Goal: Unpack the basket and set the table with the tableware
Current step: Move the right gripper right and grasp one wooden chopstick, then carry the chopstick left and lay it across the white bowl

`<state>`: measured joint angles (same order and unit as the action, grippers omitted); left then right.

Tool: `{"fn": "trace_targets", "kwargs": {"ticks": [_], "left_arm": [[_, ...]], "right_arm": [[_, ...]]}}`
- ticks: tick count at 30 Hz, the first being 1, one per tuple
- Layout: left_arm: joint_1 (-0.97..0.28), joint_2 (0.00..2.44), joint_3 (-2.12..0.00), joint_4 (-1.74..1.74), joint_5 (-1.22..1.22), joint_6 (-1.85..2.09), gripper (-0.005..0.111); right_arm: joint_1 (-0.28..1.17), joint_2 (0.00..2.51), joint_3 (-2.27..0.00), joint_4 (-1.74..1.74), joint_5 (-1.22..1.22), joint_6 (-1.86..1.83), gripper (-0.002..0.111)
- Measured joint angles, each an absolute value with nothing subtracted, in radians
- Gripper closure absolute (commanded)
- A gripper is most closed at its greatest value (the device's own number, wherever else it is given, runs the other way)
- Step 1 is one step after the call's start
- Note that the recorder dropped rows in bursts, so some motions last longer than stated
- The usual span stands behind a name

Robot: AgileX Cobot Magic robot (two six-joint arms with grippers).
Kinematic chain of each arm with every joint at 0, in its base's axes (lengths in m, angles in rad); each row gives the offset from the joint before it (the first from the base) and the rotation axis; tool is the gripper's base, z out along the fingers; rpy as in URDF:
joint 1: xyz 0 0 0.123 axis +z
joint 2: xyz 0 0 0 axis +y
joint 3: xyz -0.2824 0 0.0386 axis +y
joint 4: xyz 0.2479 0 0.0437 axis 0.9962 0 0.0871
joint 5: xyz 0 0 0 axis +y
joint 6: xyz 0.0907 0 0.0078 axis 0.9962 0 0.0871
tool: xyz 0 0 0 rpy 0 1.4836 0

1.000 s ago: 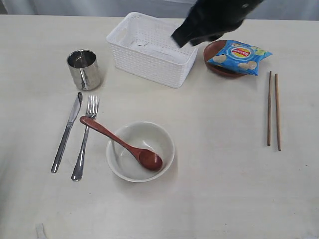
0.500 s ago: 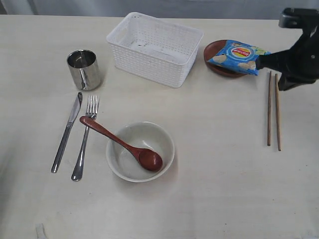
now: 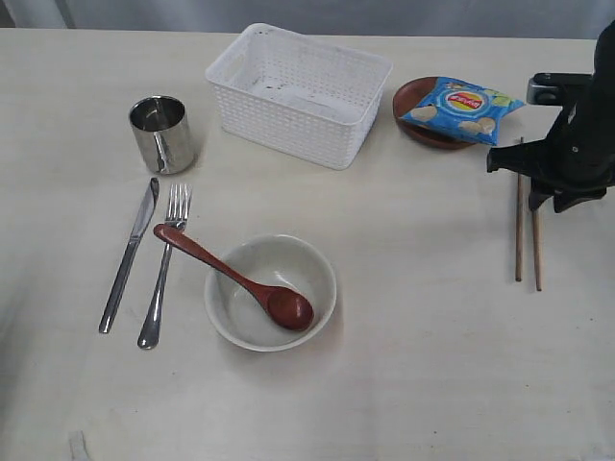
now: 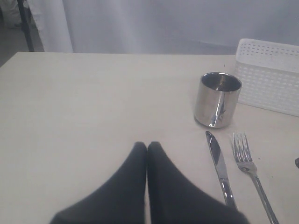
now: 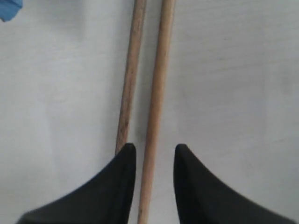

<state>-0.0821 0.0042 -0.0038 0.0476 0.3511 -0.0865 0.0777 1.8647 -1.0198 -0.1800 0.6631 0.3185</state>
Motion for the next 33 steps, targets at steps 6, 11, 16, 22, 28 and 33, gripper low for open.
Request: {"fn": "trace_targets", "kwargs": {"ticks": [6, 11, 16, 22, 28, 33], "left_arm": [[-0.082, 0.004, -0.004, 0.048, 0.351, -0.086, 0.107], [-0.082, 0.004, -0.004, 0.048, 0.351, -0.086, 0.107], [-0.082, 0.004, -0.004, 0.048, 0.351, -0.086, 0.107], [-0.082, 0.004, -0.004, 0.048, 0.351, -0.086, 0.107], [-0.082, 0.004, -0.004, 0.048, 0.351, -0.086, 0.107], [-0.082, 0.004, -0.004, 0.048, 0.351, -0.086, 0.107]], "right_arm": [[0.078, 1.915, -1.020, -0.180, 0.634, 0.341, 0.078], [0.078, 1.937, -1.024, -0.182, 0.627, 0.344, 0.078], [0.078, 1.945, -1.028, -0.182, 0.631, 0.347, 0.083], [0.078, 1.951, -1.033, -0.187, 0.627, 0.349, 0.109], [0.078, 1.952, -1.034, -0.228, 0.639, 0.349, 0.109], [0.078, 1.904, -1.022, -0.268, 0.750, 0.359, 0.109]]}}
